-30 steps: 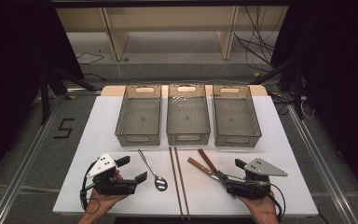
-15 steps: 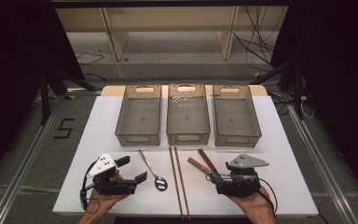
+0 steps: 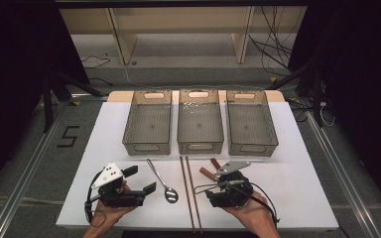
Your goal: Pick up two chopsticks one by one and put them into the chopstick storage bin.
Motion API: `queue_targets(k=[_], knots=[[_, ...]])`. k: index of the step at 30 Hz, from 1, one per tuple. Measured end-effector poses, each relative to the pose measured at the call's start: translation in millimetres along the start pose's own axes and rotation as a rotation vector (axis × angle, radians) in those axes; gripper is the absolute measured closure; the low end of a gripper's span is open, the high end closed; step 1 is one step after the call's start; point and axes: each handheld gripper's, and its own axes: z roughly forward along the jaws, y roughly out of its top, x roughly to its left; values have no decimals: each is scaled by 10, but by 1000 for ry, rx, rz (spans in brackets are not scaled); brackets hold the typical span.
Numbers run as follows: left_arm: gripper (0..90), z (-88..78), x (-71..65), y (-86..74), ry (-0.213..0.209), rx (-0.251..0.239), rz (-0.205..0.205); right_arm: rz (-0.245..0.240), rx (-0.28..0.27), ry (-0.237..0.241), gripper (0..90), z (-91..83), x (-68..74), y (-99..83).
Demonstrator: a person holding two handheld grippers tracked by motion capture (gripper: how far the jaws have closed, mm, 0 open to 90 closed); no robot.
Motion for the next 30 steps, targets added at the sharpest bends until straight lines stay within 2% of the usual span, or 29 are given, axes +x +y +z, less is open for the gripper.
queue_targets(k=[9,17,30], knots=[[80,-12,10,2,5,-5,2,-53,99,26,382,298,156,184],[80,-21,17,3,13,-7,-5,-94,188,44,418,529,220,245],[80,-39,35,5,25,-12,-11,-127,298,51,523,766,285,303]])
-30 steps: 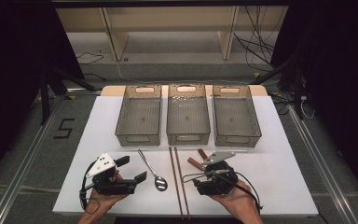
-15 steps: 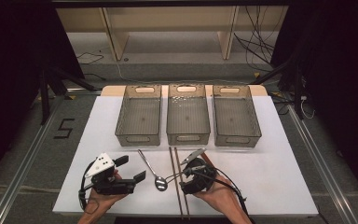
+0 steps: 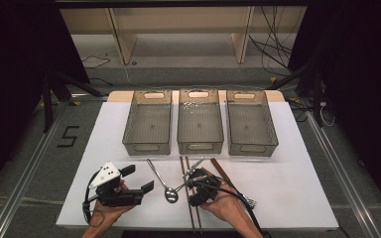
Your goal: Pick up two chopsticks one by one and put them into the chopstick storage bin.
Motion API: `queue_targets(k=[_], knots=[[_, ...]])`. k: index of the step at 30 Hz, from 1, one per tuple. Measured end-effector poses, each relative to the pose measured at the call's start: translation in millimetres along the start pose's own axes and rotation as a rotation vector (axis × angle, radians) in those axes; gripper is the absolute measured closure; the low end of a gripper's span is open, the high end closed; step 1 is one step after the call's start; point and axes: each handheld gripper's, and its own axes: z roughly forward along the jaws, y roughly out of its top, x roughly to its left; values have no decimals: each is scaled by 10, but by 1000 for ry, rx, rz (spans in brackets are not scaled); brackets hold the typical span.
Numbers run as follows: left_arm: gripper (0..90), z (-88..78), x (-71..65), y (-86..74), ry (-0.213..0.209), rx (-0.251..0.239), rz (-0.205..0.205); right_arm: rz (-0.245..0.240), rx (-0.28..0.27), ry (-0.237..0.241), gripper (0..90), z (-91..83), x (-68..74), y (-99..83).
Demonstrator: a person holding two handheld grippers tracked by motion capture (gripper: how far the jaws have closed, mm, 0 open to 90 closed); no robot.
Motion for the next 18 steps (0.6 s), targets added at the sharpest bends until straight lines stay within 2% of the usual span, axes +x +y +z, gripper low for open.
queue_targets(k=[18], knots=[[80,0,4,0,-2,0,-2,-28,67,-19,659,100,12,76]])
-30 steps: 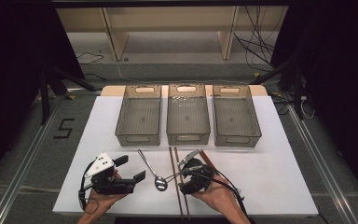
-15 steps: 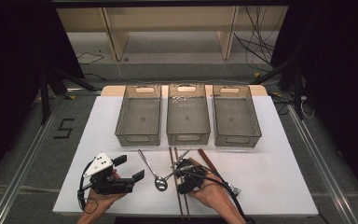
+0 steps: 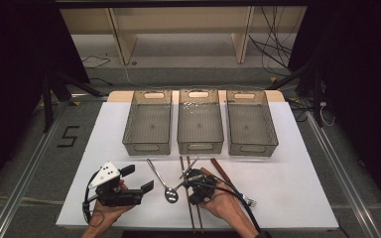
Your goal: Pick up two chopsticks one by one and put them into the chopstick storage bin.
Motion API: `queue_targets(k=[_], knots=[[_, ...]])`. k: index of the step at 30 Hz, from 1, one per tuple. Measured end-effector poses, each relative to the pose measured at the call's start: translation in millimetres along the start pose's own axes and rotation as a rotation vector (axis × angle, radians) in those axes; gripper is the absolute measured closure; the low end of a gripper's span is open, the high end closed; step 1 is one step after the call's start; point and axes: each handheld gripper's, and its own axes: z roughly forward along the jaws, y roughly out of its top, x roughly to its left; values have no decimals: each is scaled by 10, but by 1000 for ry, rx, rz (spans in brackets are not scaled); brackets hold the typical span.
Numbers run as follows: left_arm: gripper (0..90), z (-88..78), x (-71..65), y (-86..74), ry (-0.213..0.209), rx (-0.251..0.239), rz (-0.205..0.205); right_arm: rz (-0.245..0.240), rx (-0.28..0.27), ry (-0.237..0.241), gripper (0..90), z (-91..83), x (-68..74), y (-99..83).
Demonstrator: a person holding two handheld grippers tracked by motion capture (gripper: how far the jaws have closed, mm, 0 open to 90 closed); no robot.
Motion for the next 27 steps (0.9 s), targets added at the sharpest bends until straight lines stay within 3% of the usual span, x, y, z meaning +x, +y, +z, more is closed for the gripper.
queue_targets(k=[15,21,24,27], knots=[[80,1,-4,0,0,1,1,43,26,22,714,-21,-90,7],[80,4,-3,-1,0,2,3,31,30,25,776,-44,-70,20],[80,6,-5,0,-1,3,4,40,41,26,772,-43,-69,36],[80,9,-8,-1,-1,0,7,43,63,-10,674,-16,-61,38]])
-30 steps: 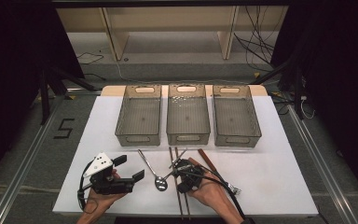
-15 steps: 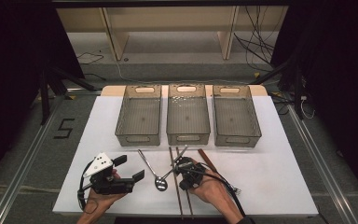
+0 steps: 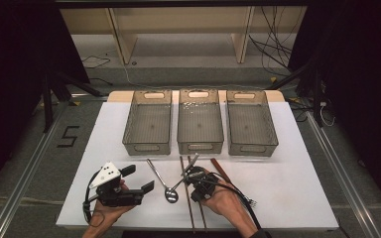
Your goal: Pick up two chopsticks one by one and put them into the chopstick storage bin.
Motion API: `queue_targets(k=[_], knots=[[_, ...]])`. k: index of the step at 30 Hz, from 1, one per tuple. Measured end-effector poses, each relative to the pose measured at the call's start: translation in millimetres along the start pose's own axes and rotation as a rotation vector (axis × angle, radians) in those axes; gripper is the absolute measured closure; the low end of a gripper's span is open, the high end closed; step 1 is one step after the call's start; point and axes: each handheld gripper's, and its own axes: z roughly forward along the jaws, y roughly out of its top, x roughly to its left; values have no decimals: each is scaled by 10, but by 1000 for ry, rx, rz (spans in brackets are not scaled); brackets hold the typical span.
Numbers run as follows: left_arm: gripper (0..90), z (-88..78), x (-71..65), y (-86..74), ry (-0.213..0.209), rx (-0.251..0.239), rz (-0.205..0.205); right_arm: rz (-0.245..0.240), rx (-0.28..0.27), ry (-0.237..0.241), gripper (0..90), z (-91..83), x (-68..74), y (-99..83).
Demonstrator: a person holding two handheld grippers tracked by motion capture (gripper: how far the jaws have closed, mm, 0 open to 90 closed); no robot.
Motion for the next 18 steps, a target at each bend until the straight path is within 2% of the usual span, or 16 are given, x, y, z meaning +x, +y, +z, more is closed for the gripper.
queue_targets(k=[18], knots=[[80,3,-2,4,-3,3,3,-1,55,5,672,19,-13,65]])
